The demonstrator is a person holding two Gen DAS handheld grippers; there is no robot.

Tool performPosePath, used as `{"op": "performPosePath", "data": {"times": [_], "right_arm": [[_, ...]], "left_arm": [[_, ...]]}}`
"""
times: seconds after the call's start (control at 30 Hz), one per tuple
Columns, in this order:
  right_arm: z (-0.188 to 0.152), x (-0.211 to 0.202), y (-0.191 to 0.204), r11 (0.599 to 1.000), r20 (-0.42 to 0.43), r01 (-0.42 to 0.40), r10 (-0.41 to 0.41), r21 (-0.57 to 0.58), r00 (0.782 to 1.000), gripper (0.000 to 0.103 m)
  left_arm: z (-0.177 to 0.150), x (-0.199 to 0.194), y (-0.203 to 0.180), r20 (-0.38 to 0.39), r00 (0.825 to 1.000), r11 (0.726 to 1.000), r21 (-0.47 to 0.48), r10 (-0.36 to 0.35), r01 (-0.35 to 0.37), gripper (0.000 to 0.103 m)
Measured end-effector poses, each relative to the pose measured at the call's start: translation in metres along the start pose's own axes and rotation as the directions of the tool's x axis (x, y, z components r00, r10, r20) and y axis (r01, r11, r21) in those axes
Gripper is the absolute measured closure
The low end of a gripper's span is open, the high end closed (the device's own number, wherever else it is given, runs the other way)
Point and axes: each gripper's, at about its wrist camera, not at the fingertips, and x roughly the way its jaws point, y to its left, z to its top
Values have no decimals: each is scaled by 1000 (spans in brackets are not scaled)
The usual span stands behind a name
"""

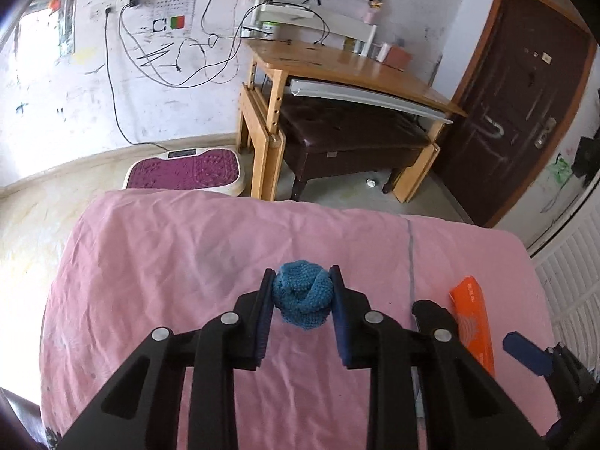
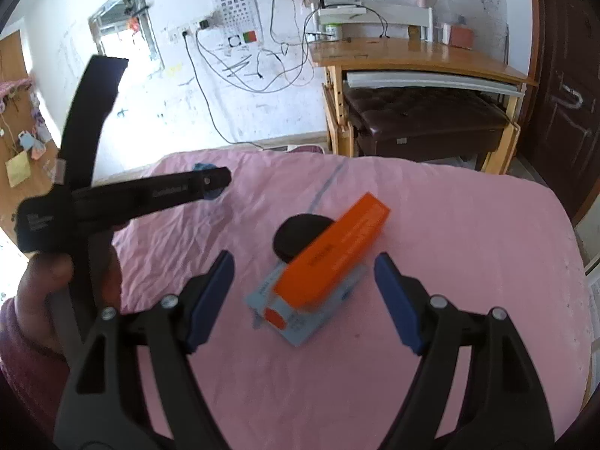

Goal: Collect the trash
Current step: 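Grasp the blue knitted ball with the left tool while the right tool grasps the orange box, then carry the blue ball and orange box over the yellow bin and open both tools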

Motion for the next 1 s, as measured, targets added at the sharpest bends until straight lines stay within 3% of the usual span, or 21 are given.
{"op": "performPosePath", "data": {"times": [0.2, 0.53, 1.0], "right_arm": [[1, 14, -2, 998, -42, 60, -60, 13, 997, 30], [-8, 16, -26, 996, -48, 60, -57, 65, 997, 81], [-15, -21, -48, 984, 50, 156, -160, 85, 986, 82]], "left_arm": [[0, -6, -4, 17, 1000, 1000, 22, 7, -8, 79], [-7, -11, -15, 31, 999, 999, 52, -8, 7, 79], [-18, -26, -44, 83, 989, 977, 188, -118, 101, 79]]}}
